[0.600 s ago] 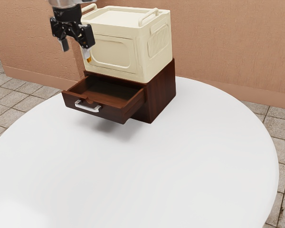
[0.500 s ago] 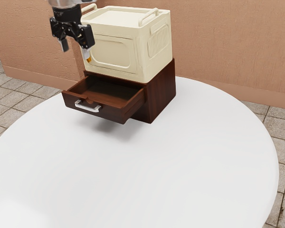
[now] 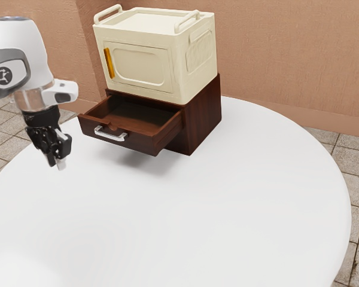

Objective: Push the drawer handle with one arm to close the drawer

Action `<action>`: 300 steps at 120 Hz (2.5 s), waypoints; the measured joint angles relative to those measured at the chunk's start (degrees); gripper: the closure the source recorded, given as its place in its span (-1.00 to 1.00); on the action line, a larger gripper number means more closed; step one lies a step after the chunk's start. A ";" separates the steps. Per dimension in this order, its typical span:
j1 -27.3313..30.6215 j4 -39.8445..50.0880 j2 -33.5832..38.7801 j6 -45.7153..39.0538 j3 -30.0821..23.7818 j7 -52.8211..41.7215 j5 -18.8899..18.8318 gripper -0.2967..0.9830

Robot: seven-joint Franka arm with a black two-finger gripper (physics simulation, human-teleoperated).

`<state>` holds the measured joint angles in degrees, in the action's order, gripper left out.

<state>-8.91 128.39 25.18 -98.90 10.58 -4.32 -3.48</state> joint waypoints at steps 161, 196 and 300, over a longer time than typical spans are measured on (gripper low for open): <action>3.19 -8.31 -27.89 -37.23 3.92 -1.65 -0.54 0.69; 3.47 -12.83 -33.01 -37.49 3.92 -4.57 3.04 0.69; 6.09 -29.96 -47.76 -38.13 3.75 -14.16 9.86 0.69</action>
<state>-2.82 98.43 -22.58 -137.03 14.33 -18.48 6.38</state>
